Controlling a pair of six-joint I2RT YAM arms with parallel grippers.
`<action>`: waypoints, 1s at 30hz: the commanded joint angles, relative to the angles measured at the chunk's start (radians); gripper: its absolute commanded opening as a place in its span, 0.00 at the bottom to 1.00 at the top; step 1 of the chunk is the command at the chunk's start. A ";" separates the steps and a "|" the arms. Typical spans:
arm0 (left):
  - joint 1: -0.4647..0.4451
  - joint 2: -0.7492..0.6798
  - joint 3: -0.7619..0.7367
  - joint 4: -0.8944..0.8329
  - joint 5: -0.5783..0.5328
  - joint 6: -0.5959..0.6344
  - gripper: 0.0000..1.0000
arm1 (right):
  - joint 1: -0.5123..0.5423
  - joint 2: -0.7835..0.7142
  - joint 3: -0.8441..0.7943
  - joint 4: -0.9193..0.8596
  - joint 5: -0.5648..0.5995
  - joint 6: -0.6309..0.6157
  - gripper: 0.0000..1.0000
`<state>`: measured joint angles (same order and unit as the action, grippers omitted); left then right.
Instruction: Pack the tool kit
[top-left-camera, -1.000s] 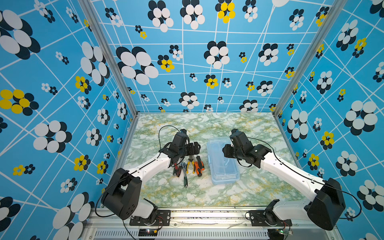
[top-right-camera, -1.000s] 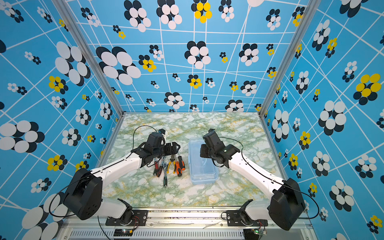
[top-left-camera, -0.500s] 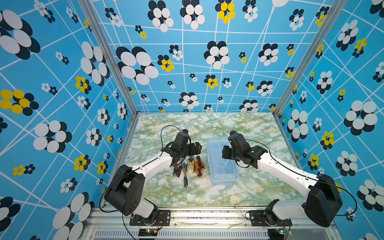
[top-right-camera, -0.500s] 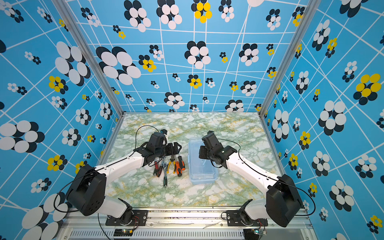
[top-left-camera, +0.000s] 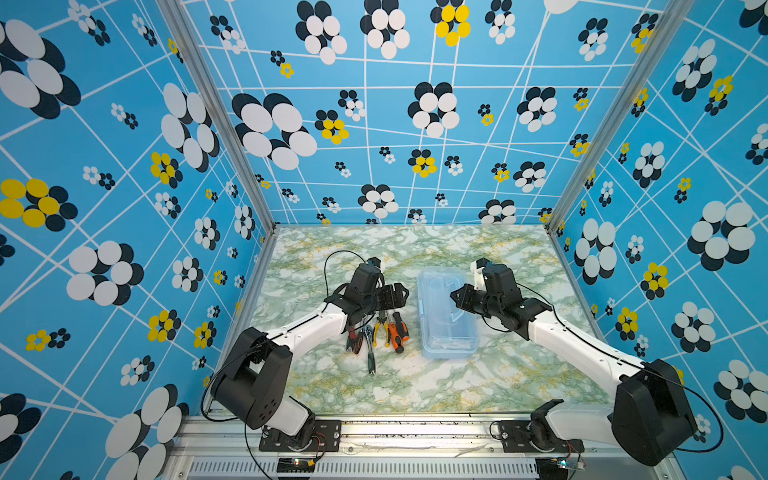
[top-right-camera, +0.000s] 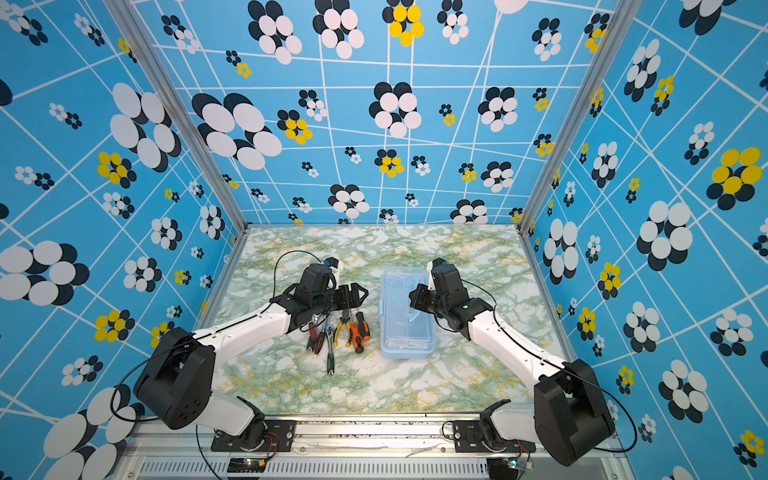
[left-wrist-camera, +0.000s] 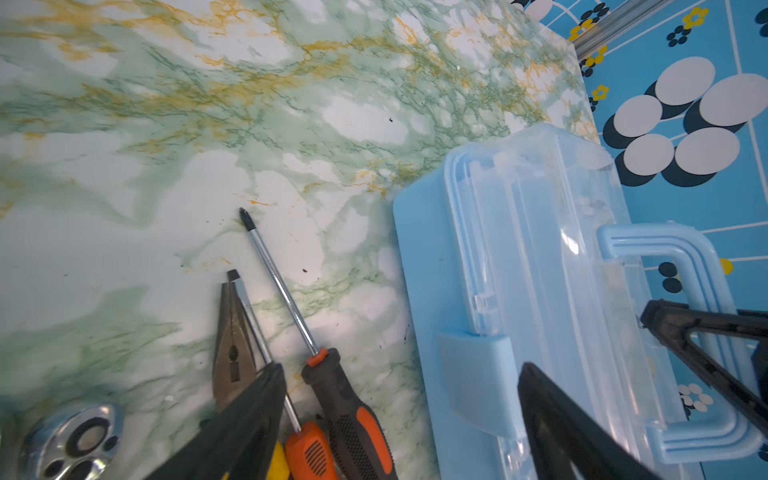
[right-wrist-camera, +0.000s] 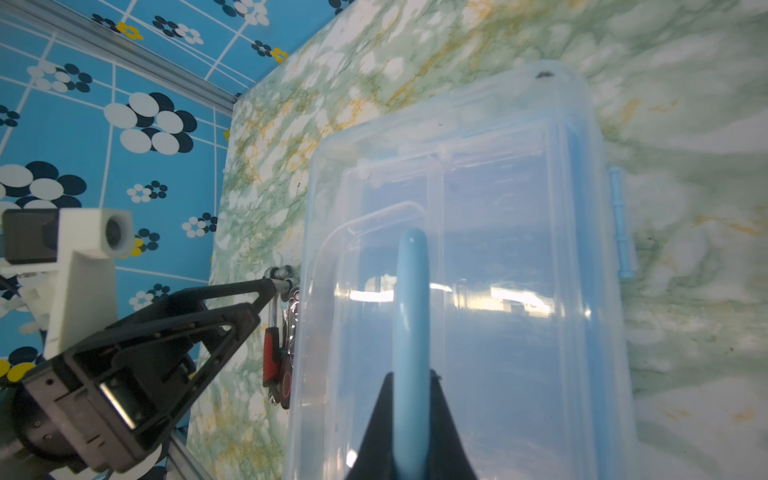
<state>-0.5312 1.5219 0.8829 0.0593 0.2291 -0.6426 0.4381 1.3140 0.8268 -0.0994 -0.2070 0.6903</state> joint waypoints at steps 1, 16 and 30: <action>-0.009 0.043 -0.035 0.101 0.084 -0.066 0.87 | -0.060 0.002 -0.059 0.112 -0.088 0.023 0.00; -0.037 0.040 -0.006 0.199 0.176 -0.143 0.86 | -0.286 0.025 -0.208 0.243 -0.221 0.069 0.00; -0.101 0.110 0.114 0.225 0.198 -0.154 0.85 | -0.293 0.056 -0.163 0.023 -0.016 -0.025 0.00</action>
<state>-0.6209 1.6100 0.9642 0.2649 0.4053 -0.7937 0.1562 1.3258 0.6949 0.1913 -0.3805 0.7223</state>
